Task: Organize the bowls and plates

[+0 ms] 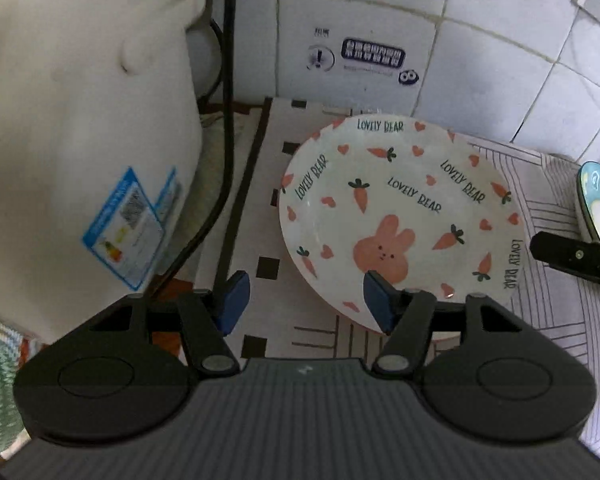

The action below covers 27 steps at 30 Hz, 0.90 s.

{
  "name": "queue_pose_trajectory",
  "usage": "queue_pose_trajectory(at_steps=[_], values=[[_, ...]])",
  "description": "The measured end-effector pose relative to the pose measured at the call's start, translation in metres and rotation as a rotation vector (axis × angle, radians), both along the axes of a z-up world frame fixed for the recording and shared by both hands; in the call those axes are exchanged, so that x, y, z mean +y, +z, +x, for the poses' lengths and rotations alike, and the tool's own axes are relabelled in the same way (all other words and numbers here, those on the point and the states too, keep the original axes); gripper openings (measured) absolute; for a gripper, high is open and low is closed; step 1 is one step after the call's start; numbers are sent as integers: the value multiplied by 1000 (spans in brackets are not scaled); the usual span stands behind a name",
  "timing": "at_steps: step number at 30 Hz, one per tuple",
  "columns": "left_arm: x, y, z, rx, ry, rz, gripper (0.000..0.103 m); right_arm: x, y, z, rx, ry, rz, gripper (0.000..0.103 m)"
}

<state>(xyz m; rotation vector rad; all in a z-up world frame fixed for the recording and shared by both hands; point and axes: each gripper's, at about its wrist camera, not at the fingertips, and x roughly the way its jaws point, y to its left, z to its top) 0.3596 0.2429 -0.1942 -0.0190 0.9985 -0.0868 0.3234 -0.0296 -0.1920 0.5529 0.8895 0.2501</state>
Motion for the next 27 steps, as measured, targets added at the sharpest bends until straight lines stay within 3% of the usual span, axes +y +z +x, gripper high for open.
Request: queue_pose_trajectory(at_steps=[7, 9, 11, 13, 15, 16, 27], values=[[9, -19, 15, 80, 27, -95, 58, 8, -13, 15, 31, 1, 44, 49], [8, -19, 18, 75, 17, -79, 40, 10, -16, 19, 39, 7, 60, 43], [10, -17, 22, 81, 1, -112, 24, 13, -18, 24, 52, 9, 57, 31], [10, -16, 25, 93, 2, -122, 22, 16, -17, 27, 55, 4, 43, 29], [10, -16, 27, 89, 5, -125, 22, 18, -18, 30, 58, 1, 20, 21], [10, -17, 27, 84, 7, -128, 22, 19, -19, 31, 63, -7, 6, 11], [10, -15, 31, 88, 7, -126, 24, 19, -34, 38, 113, -40, 69, 12]])
